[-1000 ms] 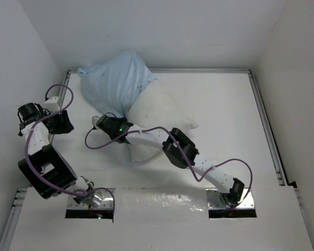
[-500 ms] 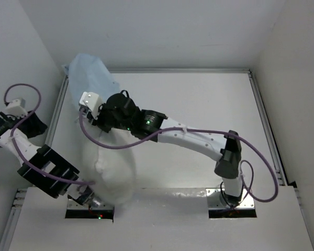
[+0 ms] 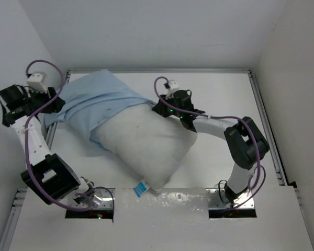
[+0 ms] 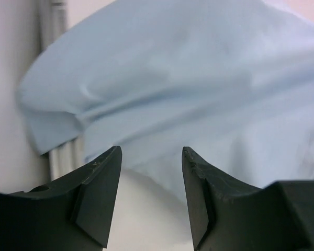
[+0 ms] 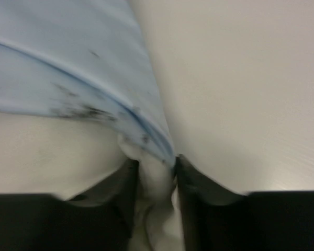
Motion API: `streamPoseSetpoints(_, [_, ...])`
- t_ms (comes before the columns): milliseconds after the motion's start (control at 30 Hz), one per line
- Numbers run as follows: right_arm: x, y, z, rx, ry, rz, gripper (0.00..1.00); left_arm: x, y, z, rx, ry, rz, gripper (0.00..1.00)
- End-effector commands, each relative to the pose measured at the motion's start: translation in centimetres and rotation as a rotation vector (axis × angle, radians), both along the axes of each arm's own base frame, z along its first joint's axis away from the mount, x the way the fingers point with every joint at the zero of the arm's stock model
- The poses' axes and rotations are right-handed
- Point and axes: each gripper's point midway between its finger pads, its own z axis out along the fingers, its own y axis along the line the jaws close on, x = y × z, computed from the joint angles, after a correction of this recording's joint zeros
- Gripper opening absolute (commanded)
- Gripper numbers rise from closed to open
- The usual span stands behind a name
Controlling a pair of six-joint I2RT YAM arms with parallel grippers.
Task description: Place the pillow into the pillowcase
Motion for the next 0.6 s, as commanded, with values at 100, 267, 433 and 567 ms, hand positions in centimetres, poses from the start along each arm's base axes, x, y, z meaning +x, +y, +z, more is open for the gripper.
streamPoseSetpoints(100, [5.7, -6.1, -1.8, 0.041, 0.053, -0.101, 0.7, 2.6, -10.3, -2.7, 0.041, 0.074, -0.256, 0.48])
streamPoseSetpoints(267, [5.4, -7.9, -1.5, -0.137, -0.021, -0.076, 0.84, 3.5, -19.9, -5.3, 0.186, 0.101, -0.43, 0.49])
streamPoseSetpoints(433, [4.2, -10.4, 0.6, -0.237, -0.078, -0.122, 0.84, 6.2, -18.2, -5.2, 0.297, 0.106, -0.278, 0.5])
streamPoseSetpoints(567, [1.1, -10.0, 2.7, -0.319, -0.173, -0.083, 0.85, 5.0, -17.7, -6.7, 0.321, 0.2, -0.286, 0.52])
